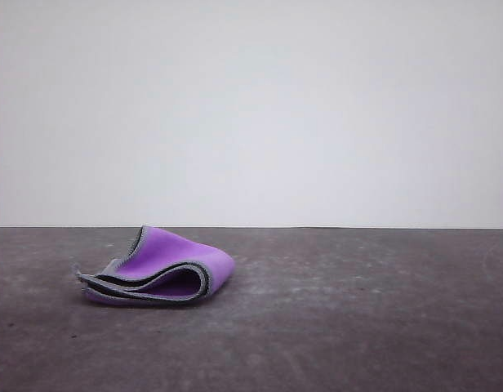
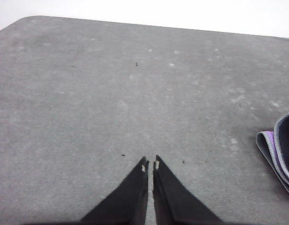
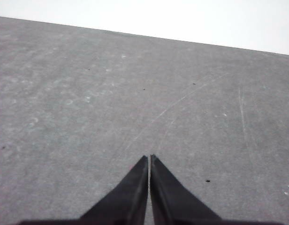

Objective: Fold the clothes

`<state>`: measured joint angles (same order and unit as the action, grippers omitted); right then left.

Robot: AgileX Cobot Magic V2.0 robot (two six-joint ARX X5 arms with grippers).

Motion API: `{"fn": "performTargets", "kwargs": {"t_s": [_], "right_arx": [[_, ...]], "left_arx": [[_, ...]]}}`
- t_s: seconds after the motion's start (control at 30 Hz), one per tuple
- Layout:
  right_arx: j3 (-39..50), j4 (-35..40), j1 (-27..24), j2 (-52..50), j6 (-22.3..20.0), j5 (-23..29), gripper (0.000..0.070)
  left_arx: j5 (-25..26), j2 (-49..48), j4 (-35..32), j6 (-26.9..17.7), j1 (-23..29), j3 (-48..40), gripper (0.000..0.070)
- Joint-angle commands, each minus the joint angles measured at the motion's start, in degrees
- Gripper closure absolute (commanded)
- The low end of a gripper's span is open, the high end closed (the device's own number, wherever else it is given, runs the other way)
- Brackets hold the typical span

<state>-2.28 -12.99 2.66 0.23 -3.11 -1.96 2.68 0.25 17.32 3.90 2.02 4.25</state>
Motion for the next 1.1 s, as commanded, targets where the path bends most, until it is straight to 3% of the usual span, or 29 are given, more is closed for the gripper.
{"fn": "performTargets", "kwargs": {"t_s": [0.0, 1.07], "right_arx": [[0.46, 0.66, 0.00, -0.02, 0.66, -0.11, 0.0700], [0.44, 0.66, 0.00, -0.02, 0.68, -0.11, 0.0700]], "left_arx": [[-0.13, -0.09, 0.63, -0.13, 0.00, -1.10, 0.0699], [-0.15, -0.09, 0.63, -0.13, 0.00, -1.09, 0.0699]]}}
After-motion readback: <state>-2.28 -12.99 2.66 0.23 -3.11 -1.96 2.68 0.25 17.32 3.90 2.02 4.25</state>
